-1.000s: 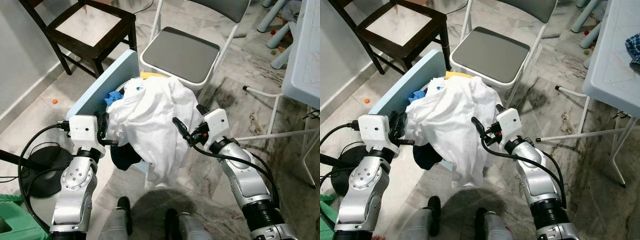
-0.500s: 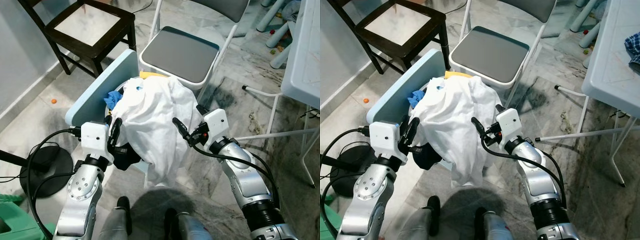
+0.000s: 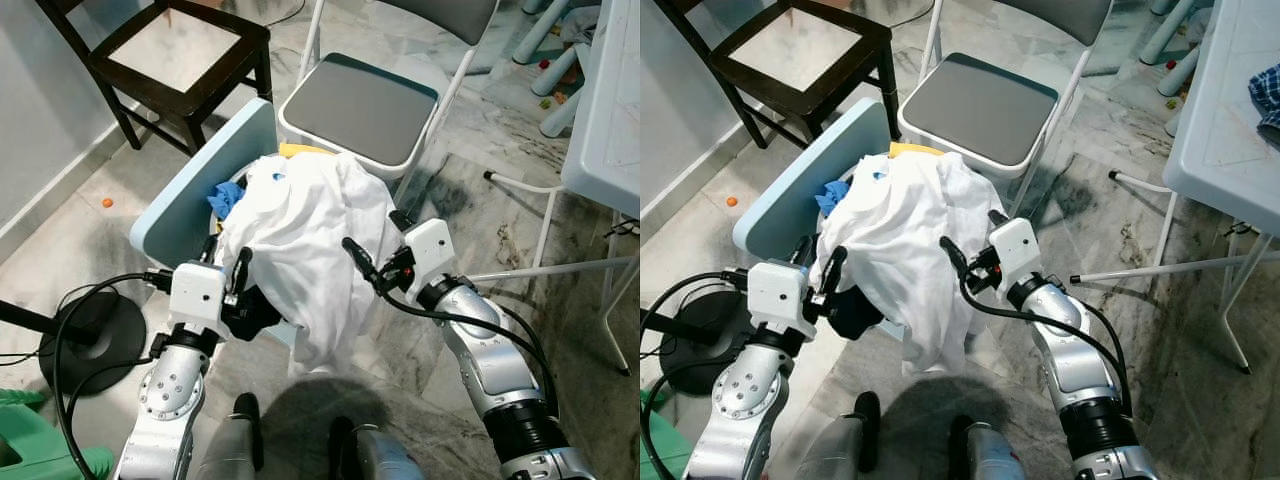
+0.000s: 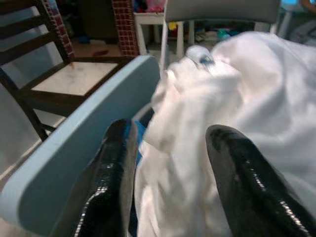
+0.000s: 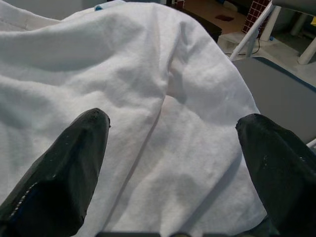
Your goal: Hang hanger
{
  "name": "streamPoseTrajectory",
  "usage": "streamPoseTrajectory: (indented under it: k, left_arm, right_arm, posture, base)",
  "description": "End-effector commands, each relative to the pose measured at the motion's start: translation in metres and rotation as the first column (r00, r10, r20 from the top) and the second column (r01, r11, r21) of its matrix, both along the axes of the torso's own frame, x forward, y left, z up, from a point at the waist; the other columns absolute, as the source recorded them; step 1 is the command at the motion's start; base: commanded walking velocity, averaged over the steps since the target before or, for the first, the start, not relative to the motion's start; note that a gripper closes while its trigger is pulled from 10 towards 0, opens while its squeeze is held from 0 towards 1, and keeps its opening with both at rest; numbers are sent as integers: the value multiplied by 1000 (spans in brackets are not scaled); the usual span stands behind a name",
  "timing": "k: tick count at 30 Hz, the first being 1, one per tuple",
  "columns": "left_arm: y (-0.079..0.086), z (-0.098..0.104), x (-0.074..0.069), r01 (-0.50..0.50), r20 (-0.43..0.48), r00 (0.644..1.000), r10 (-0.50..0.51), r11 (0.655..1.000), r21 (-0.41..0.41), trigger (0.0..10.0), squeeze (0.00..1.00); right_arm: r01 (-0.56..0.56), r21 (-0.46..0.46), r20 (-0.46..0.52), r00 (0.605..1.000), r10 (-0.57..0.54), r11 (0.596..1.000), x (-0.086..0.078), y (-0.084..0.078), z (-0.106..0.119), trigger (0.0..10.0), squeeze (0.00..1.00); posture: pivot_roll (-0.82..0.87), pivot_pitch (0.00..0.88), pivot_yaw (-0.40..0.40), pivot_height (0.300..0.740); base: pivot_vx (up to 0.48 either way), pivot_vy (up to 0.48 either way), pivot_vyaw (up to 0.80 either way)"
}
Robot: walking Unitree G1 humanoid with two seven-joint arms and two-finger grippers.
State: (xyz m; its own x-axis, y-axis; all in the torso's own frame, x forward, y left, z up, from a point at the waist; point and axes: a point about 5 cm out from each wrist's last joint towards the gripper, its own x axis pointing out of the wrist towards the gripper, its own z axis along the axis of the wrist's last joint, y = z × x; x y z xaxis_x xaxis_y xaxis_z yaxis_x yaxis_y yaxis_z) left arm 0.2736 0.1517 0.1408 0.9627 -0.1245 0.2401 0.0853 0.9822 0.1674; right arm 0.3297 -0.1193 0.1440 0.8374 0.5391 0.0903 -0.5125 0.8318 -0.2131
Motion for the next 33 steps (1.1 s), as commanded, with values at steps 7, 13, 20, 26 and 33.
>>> streamPoseTrajectory:
  k: [7, 13, 20, 26, 33]
  left_arm:
    - [5, 10, 11, -22, -1, 1000, 22, 996, -84, 10000, 1000]
    - [-4, 8, 14, 36, -28, 999, -39, 995, -93, 10000, 749]
    - [-9, -2, 12, 52, -82, 995, -60, 994, -96, 10000, 0]
    - [-2, -8, 15, 16, -125, 992, -30, 993, -116, 10000, 0]
    - [7, -3, 19, -35, -111, 994, 15, 983, -183, 10000, 0]
  right_arm:
    - [0, -16, -23, 1000, -1, 1000, -4, -2, -8, 10000, 0]
    - [5, -17, -22, 1000, -5, 1000, -5, -3, -8, 10000, 0]
    - [9, -17, -23, 1000, -9, 1000, -5, -4, -9, 10000, 0]
    - [12, -19, -24, 1000, -12, 1000, -6, -5, -9, 10000, 0]
    - [10, -20, -25, 1000, -11, 1000, -6, -4, -9, 10000, 0]
  posture:
    - [239, 350, -102, 740]
    - [236, 353, -99, 740]
    - [231, 355, -98, 740]
    - [228, 357, -100, 740]
    - [225, 359, -103, 740]
  base:
    - [0, 0, 0]
    - [0, 0, 0]
    - [0, 0, 0]
    - [0, 0, 0]
    - [0, 0, 0]
